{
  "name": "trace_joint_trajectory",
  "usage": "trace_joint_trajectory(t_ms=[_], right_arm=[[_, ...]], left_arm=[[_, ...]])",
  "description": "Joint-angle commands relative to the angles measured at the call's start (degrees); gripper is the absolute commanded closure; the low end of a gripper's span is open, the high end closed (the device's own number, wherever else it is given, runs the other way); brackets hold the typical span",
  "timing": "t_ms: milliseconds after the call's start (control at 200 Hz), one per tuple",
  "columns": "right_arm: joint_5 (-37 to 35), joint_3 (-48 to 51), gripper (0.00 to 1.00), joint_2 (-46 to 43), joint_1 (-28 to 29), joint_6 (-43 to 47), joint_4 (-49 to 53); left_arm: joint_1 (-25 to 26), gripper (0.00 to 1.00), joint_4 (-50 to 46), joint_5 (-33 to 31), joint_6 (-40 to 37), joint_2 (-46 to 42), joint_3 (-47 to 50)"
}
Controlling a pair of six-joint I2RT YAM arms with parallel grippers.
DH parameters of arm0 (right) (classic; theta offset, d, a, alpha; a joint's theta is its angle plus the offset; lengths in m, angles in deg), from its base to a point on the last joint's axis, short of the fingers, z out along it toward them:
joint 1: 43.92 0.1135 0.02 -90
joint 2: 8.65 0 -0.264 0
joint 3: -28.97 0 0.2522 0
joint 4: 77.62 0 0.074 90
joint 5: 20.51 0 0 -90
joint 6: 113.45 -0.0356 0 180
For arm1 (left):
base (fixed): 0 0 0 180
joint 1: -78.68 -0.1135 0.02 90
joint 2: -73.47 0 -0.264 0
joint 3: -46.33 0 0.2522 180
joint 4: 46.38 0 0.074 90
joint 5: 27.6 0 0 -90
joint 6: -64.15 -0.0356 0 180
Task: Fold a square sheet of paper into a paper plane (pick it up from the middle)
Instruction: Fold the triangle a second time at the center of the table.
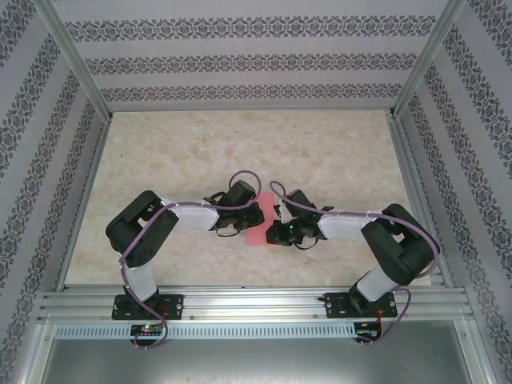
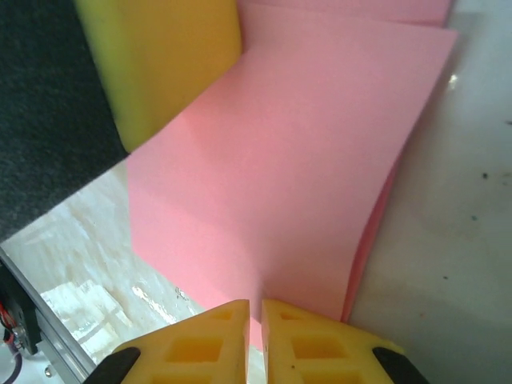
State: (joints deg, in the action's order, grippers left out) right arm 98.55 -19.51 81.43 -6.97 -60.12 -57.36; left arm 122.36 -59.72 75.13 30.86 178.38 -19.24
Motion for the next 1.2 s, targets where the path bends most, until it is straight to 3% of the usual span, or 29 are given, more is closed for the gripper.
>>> trace_joint_trajectory(t_ms=[0, 200, 644, 894, 1194], right_arm=[[1.19, 3.82, 0.85, -0.43, -0.99, -2.17, 0.58], [3.56, 7.15, 0.83, -1.05, -2.78, -6.66, -3.53], [0.40, 10.28, 0.89, -7.23, -3.20, -7.79, 5.06], [0.49, 4.46, 0.88, -14.63, -3.27, -8.84, 5.47], [2.72, -1.05, 0.87, -3.88, -2.60, -10.41, -3.47]], left_arm=[[0.70, 0.88, -5.44, -2.95, -0.97, 0.87, 2.51], [0.70, 0.88, -5.00, -2.97, -0.99, 1.03, 3.01], [0.70, 0.88, -4.03, -2.69, -1.03, 1.35, 3.47], [0.69, 0.89, -4.33, -2.27, -1.52, 1.53, 2.88], [0.70, 0.88, -3.94, -1.73, -1.35, 1.70, 2.12]])
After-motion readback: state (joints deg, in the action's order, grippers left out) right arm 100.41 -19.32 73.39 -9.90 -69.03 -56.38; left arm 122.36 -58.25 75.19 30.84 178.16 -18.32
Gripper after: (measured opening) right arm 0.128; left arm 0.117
